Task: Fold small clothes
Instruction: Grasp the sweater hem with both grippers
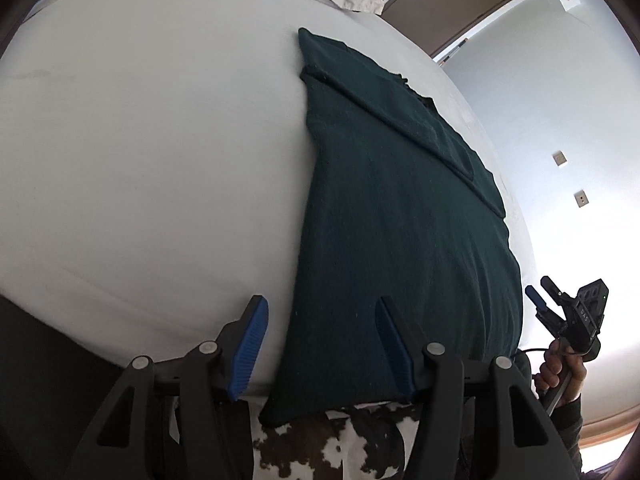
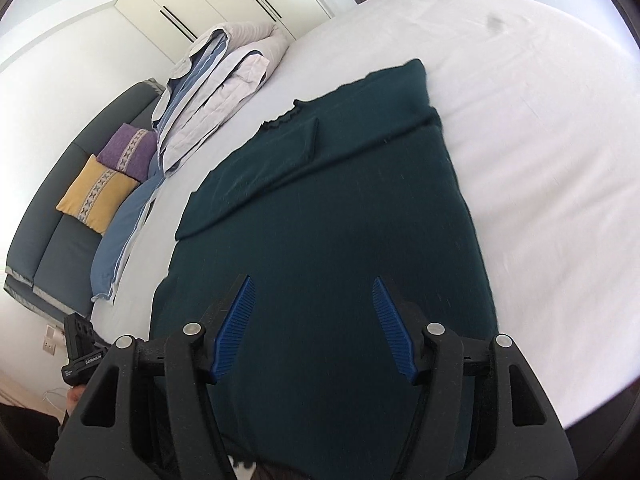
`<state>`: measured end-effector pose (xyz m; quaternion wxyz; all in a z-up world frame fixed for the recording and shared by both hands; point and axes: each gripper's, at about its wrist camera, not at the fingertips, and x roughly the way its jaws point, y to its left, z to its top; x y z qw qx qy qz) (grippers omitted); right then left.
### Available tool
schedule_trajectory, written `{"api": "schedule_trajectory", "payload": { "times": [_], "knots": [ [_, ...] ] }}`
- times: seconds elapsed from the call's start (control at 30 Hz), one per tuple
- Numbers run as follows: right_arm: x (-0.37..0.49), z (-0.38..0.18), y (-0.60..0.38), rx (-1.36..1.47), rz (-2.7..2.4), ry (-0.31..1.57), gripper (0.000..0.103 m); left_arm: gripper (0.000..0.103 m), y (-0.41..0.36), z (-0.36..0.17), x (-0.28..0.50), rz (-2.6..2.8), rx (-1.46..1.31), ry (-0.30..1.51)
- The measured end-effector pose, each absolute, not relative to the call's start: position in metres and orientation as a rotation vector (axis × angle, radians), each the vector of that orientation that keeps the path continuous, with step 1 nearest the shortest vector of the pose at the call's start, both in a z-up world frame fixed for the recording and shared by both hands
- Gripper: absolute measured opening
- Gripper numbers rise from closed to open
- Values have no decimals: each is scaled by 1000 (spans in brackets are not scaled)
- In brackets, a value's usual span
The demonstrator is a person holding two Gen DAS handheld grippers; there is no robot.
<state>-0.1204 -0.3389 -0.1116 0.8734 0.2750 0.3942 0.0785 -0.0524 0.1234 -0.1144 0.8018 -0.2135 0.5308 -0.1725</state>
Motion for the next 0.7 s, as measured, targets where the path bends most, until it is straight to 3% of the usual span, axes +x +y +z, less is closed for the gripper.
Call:
{"api": "schedule_trajectory", "payload": {
  "times": [0.17,0.4,0.57,0.7],
  "knots": [
    [-153,-118,-348,576,167,849,53,57,112,-120,-60,-397,-414,1182],
    [-178,-125,-361,580,169,877,53,53,109,-127,-72,-411,-400,1229],
    [-184,-126,-368,572,161,905,53,35,110,-139,-77,-385,-399,1278],
    [-192,-123,-374,539,121,945,53,35,112,-140,-78,-385,-415,1273]
  ]
}}
